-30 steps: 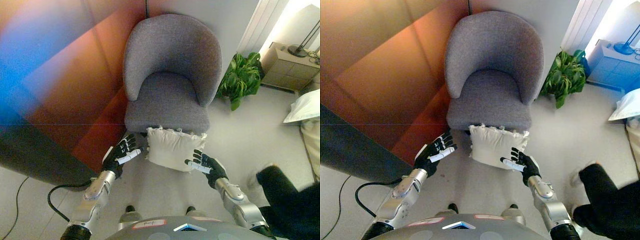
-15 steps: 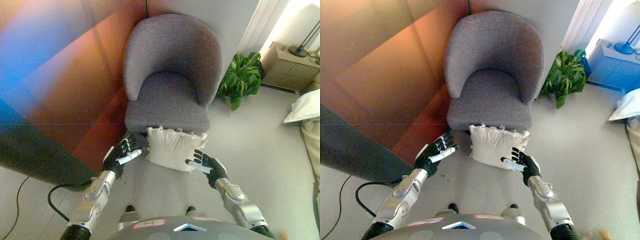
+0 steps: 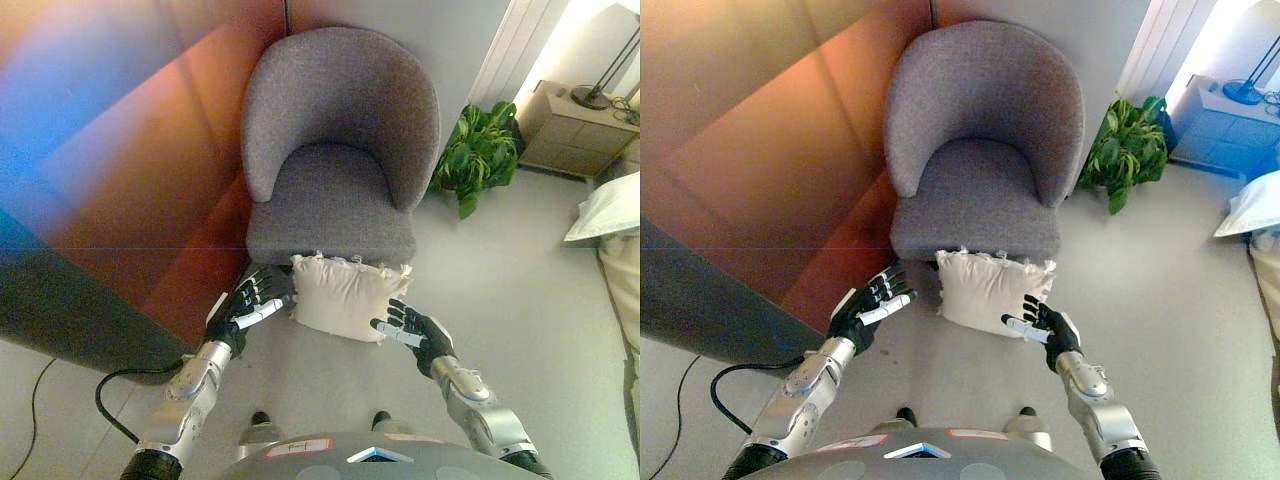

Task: Pick up the pillow and put it on the sofa.

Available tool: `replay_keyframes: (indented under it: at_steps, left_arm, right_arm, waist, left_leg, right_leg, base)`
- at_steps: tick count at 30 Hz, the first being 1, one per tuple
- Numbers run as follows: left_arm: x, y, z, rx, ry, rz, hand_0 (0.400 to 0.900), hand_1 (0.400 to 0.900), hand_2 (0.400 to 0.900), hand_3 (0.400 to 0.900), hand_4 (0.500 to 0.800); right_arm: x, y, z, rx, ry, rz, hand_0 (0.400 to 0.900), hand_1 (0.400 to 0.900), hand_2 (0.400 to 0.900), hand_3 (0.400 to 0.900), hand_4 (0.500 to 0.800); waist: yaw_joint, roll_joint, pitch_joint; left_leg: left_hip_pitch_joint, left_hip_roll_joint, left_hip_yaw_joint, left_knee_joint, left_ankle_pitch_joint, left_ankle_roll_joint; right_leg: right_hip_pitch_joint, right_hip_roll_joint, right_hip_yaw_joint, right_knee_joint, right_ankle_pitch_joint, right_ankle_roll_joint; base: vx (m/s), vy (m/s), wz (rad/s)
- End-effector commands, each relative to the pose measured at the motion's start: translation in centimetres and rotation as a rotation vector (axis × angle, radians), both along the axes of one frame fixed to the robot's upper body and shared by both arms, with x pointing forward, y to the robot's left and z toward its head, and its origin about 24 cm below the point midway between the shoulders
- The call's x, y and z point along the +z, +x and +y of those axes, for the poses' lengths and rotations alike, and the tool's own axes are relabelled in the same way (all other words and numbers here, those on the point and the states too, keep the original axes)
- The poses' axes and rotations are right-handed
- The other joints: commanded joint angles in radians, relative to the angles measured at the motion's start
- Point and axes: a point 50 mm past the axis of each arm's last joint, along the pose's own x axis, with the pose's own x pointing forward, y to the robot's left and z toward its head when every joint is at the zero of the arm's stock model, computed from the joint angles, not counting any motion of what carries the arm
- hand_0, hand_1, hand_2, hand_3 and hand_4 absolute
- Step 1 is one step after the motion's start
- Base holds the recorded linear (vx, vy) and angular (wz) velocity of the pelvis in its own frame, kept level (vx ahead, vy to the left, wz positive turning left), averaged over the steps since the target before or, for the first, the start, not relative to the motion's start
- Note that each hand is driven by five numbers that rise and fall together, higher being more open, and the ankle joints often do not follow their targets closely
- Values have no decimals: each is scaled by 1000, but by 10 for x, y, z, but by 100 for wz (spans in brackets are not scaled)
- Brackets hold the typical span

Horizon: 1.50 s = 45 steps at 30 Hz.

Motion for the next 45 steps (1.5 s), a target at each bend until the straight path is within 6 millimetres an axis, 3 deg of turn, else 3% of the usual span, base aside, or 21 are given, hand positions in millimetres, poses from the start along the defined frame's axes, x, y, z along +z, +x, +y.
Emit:
replay_keyframes:
  at_steps: [1, 11, 14, 18, 21, 25, 28, 31, 34, 36, 38, 40, 43, 45]
  left_arm:
    - [49, 34, 7, -21, 56, -281, 900, 900, 900, 900, 800]
    - [48, 32, 9, -5, 42, -292, 900, 900, 900, 900, 800]
    - [47, 29, 8, 12, 34, -290, 900, 900, 900, 900, 800]
    - [43, 23, 6, 4, 19, -288, 900, 900, 900, 900, 800]
    - [45, 23, 7, 10, 14, -291, 900, 900, 900, 900, 800]
    - [45, 21, 5, 8, -2, -285, 900, 900, 900, 900, 800]
    - [40, 18, 3, 18, -11, -283, 900, 900, 900, 900, 800]
    - [39, 17, 3, 23, -14, -290, 900, 900, 900, 900, 800]
    - [39, 17, 12, 43, 9, -270, 900, 900, 900, 900, 800]
    - [45, 21, 17, 30, 15, -277, 900, 900, 900, 900, 800]
    - [51, 24, 14, -70, 54, -303, 900, 900, 900, 900, 800]
    - [49, 27, 15, -60, 55, -279, 900, 900, 900, 900, 800]
    - [49, 29, 20, -87, 91, -268, 900, 900, 900, 900, 800]
    - [48, 27, 20, -92, 100, -263, 900, 900, 900, 900, 800]
  right_arm:
    - [42, 38, -4, 22, -21, -269, 900, 900, 900, 900, 800]
    - [44, 40, -10, 37, -37, -281, 900, 900, 900, 900, 800]
    - [45, 41, -11, 58, -45, -281, 900, 900, 900, 900, 800]
    - [43, 41, -13, 82, -58, -280, 900, 900, 900, 900, 800]
    - [42, 42, -14, 82, -58, -279, 900, 900, 900, 900, 800]
    - [43, 35, -18, 87, -79, -273, 900, 900, 900, 900, 800]
    - [41, 31, -21, 88, -88, -272, 900, 900, 900, 900, 800]
    - [41, 32, -22, 93, -91, -279, 900, 900, 900, 900, 800]
    - [38, 32, -22, 84, -91, -262, 900, 900, 900, 900, 800]
    - [41, 30, -19, 59, -39, -246, 900, 900, 900, 900, 800]
    - [41, 26, -15, 65, -40, -251, 900, 900, 900, 900, 800]
    - [40, 27, -16, 27, -42, -252, 900, 900, 900, 900, 800]
    - [41, 25, -13, -11, -16, -260, 900, 900, 900, 900, 800]
    - [41, 23, -8, 6, -44, -271, 900, 900, 900, 900, 800]
  waist:
    - [9, 1, 22]
    - [19, 5, 48]
    - [22, -8, 65]
    - [46, -41, 108]
    - [60, -22, 121]
    - [57, 36, 121]
    - [70, 46, 132]
    - [83, 50, 133]
    - [96, 28, 123]
    - [105, 4, 107]
    - [106, -17, 95]
    - [114, -21, 94]
    - [124, -32, 74]
    - [117, -16, 65]
  left_leg:
    - [54, 44, -36, 6, -59, -1]
    - [9, 100, -64, 81, 24, -39]
    - [-48, 108, -119, 248, 45, -44]
    - [-211, 81, -207, 551, 79, -21]
    - [-207, 66, -204, 420, 89, -23]
    - [-172, 116, -161, 71, 210, -61]
    - [-235, 130, -133, 22, 278, -85]
    - [-269, 134, -78, 35, 278, -88]
    - [-266, 109, -61, 74, 142, -39]
    - [-289, 83, -56, 125, 87, -5]
    - [-305, 54, -45, 166, 41, 40]
    - [-310, 8, -91, 179, 8, 81]
    - [-285, -55, -97, 164, -30, 123]
    - [-237, -75, -80, 145, -59, 145]
  right_leg:
    - [17, 31, -11, 3, -12, -25]
    - [16, 72, 4, 3, -30, -66]
    - [10, 82, 22, 3, -29, -90]
    - [18, 76, 48, 12, -14, -124]
    - [50, 87, 67, 18, -37, -107]
    - [101, 107, 86, 20, -91, -88]
    - [160, 103, 88, 18, -118, -83]
    - [207, 84, 72, 31, -157, -71]
    - [245, 21, 75, 76, -188, -27]
    - [276, -19, 61, 88, -201, 5]
    - [205, -82, 59, 227, -113, 28]
    - [151, -113, 86, 355, -59, 33]
    - [130, -126, 78, 491, 26, 46]
    - [17, -144, 83, 635, 59, 36]
  base:
    - [17, -98, -3]
    - [22, -98, -4]
    - [36, -131, -20]
    - [79, -129, -32]
    - [231, 78, -24]
    - [348, 251, -13]
    - [371, 209, -25]
    - [418, 204, -33]
    - [457, 211, -38]
    - [446, 211, -4]
    - [366, 245, 37]
    - [359, 262, 24]
    - [340, 205, 6]
    - [283, 217, 6]
